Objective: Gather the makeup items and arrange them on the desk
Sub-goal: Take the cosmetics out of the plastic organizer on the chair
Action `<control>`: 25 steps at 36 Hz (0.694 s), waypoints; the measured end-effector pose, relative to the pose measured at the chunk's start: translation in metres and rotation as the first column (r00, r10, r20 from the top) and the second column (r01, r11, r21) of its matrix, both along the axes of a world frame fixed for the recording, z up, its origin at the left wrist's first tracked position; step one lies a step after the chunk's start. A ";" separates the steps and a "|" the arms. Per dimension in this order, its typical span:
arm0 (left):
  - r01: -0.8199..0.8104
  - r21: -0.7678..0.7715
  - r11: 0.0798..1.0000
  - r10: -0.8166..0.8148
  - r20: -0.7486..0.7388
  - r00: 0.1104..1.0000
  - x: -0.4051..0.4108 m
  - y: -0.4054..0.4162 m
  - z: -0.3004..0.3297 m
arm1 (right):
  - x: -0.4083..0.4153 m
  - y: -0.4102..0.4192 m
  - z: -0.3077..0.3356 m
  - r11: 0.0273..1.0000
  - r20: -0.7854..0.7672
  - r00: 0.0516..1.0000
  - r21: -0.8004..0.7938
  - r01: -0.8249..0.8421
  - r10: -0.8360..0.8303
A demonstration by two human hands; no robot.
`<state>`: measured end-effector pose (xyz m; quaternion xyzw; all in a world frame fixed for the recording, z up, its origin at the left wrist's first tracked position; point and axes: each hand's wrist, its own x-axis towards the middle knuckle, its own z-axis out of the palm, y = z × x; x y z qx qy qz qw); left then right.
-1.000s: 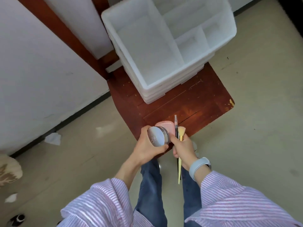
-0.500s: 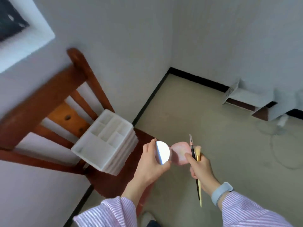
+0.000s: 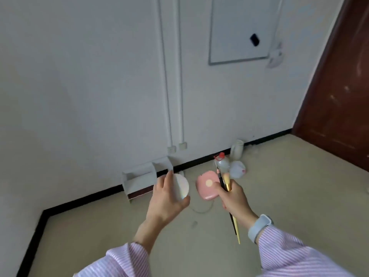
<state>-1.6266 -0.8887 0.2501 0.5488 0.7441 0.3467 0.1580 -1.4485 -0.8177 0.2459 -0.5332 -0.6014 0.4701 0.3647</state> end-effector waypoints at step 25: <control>0.758 -0.066 0.648 -0.757 -0.158 0.634 0.527 0.482 -0.012 | 0.528 0.304 -0.004 0.668 0.186 0.657 -0.006 0.744 -0.730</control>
